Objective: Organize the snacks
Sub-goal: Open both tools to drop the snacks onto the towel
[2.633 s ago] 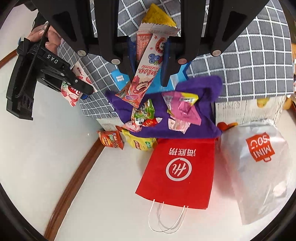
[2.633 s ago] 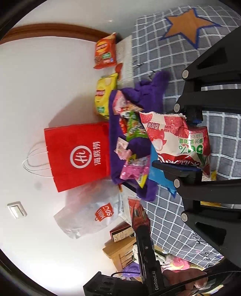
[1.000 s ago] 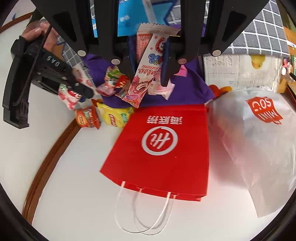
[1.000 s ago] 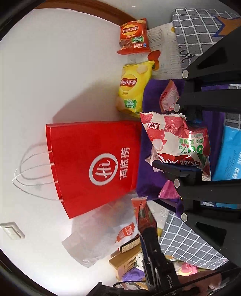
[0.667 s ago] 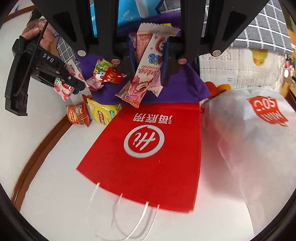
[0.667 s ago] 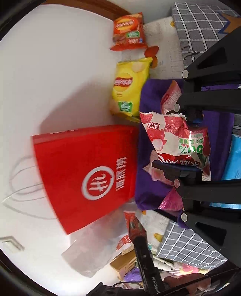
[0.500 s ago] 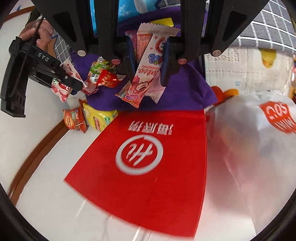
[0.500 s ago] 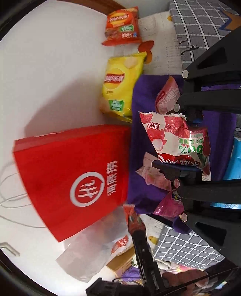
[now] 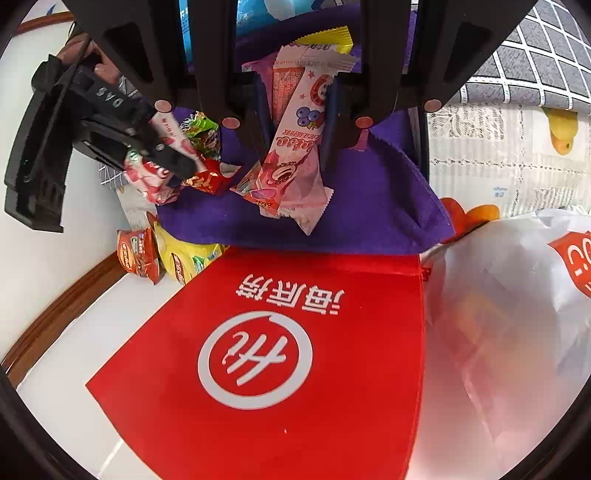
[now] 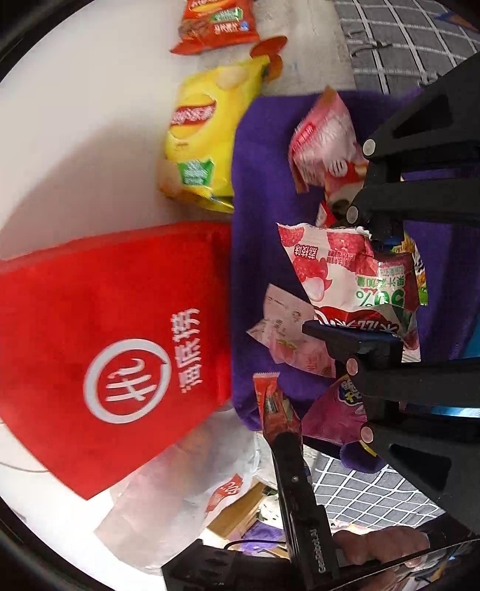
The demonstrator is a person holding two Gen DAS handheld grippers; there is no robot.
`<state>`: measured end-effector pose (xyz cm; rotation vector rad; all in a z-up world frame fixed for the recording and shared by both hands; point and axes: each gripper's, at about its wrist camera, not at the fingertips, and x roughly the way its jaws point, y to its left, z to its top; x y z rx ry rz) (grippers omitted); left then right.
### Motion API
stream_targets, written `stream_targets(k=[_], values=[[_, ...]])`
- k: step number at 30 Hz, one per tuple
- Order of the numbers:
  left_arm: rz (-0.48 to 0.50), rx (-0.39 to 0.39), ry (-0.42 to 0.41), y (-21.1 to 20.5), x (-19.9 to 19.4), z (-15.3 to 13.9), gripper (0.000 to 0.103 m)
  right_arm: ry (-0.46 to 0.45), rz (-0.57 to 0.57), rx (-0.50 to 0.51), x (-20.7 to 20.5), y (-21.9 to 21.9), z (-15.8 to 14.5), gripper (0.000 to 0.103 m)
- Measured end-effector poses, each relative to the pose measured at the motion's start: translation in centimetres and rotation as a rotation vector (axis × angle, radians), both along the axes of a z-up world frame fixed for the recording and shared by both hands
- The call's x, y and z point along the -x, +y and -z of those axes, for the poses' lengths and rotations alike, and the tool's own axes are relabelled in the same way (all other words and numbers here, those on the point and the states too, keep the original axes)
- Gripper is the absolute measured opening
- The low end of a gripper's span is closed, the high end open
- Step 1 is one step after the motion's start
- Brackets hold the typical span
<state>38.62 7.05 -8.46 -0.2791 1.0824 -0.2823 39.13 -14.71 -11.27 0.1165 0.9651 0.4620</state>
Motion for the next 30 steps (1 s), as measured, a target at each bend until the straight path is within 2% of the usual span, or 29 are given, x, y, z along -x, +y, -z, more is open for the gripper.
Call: stream_targets(k=[11,13,15,17,21,23,25,27,30], values=[[0.039,-0.014,0.047,-1.5,-0.4,1.4,0.024,0.016,-0.009,0.055,-0.1,0.6,0.9,0.039],[0.047,-0.009,0.056,-1.6,-0.4,1.7,0.024,0.007,-0.014,0.073,0.0,0.7,0.6,0.041],[0.048,-0.009,0.063,-1.7,-0.4,1.9,0.024,-0.001,-0.014,0.089,0.1,0.5,0.3,0.051],[0.048,-0.008,0.07,-1.7,-0.4,2.0,0.024,-0.015,-0.006,0.1,0.2,0.3,-0.3,0.055],[0.064,-0.014,0.063,-2.2,-0.3,2.0,0.026,-0.033,0.033,0.097,0.5,-0.5,-1.7,0.056],[0.077,-0.02,0.065,-2.5,-0.3,2.0,0.031,-0.054,0.058,0.077,0.9,-1.0,-2.8,0.058],[0.089,-0.02,0.062,-2.9,-0.2,1.7,0.052,-0.082,0.064,0.067,1.6,-1.1,-3.8,0.058],[0.085,-0.026,0.039,-2.9,0.1,1.0,0.062,-0.113,0.066,0.072,2.3,-1.1,-4.7,0.058],[0.09,-0.023,0.005,-2.8,0.6,-0.4,0.063,-0.17,0.066,0.09,3.6,-0.7,-6.2,0.058]])
